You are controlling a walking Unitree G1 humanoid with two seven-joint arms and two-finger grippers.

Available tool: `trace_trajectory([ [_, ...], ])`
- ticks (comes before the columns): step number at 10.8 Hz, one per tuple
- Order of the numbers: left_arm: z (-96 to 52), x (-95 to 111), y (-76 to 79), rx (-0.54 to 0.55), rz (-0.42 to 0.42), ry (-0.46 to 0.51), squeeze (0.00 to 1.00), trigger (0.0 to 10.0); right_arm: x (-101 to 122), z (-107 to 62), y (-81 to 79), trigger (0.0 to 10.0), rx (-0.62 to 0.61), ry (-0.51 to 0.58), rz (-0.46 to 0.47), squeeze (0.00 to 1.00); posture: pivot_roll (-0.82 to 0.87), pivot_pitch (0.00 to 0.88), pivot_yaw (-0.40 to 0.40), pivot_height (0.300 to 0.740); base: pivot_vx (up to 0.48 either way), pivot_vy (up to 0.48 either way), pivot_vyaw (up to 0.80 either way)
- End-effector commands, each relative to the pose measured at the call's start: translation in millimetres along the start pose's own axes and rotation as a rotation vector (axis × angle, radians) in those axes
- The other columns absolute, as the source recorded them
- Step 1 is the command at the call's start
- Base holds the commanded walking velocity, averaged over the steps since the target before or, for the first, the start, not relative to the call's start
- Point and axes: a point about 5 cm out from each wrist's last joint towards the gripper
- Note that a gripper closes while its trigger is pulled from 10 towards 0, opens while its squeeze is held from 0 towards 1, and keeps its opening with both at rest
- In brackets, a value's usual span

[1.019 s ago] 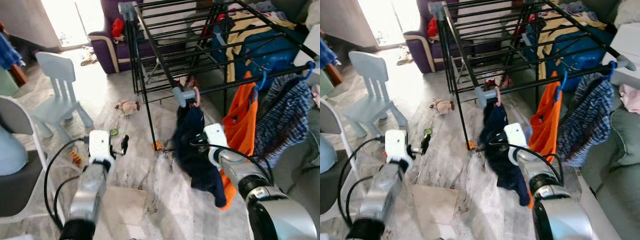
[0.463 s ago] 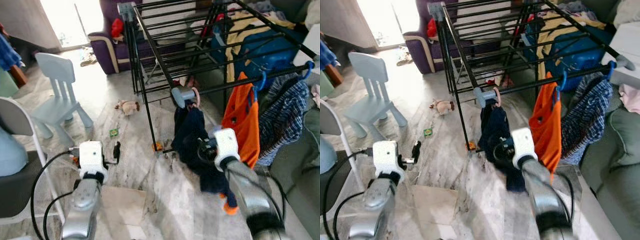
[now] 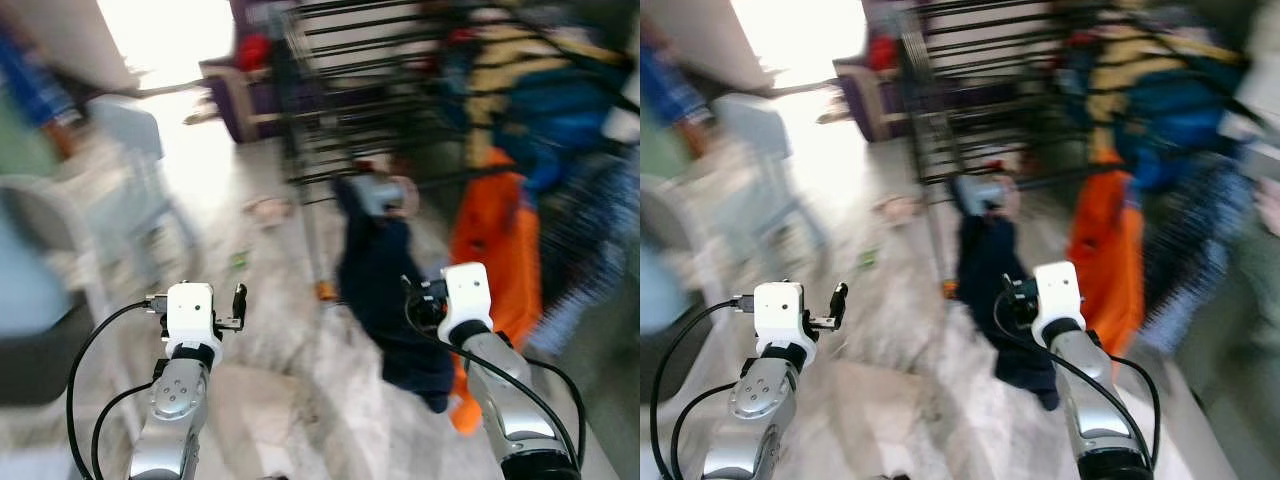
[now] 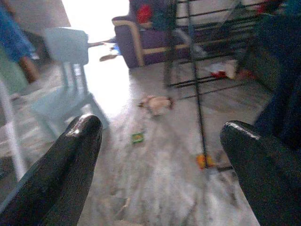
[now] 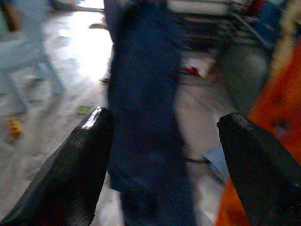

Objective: Hang hanger

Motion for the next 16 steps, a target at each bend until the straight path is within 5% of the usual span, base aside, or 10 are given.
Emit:
trace_trajectory([
  [1, 0.9, 3.4, -4.6, 0.020, 0.012, 0.007, 0.00, 10.0, 3.0, 0.1, -5.4, 10.0, 0.017, 0.004, 0.013, 0.00, -0.12, 0.000, 0.108, 0.740, 0.000, -0.244, 0.80],
  [13, 6.0, 6.2, -2.7, 0.050, -0.009, 0.004, 0.00, 10.0, 7.2, 4.2, -15.0, 10.0, 0.084, -0.023, 0.015, 0.00, -0.12, 0.000, 0.100, 0.740, -0.103, -0.127, 0.05],
  [16, 6.4, 4.7, -2.6, 0.068, -0.002, -0.008, 0.00, 10.0, 6.2, 2.6, -17.0, 10.0, 0.101, -0.026, 0.026, 0.00, -0.12, 0.000, 0.103, 0.740, -0.341, 0.000, 0.80],
])
Point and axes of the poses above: a point about 5 cm out from each wrist's last joint towards the gripper, its own z axis pointing out of the wrist towards the gripper, its own x axis along the axis of the wrist's last joint, y = z × x, and after that the axes turned 5 degrees about z, right-handed
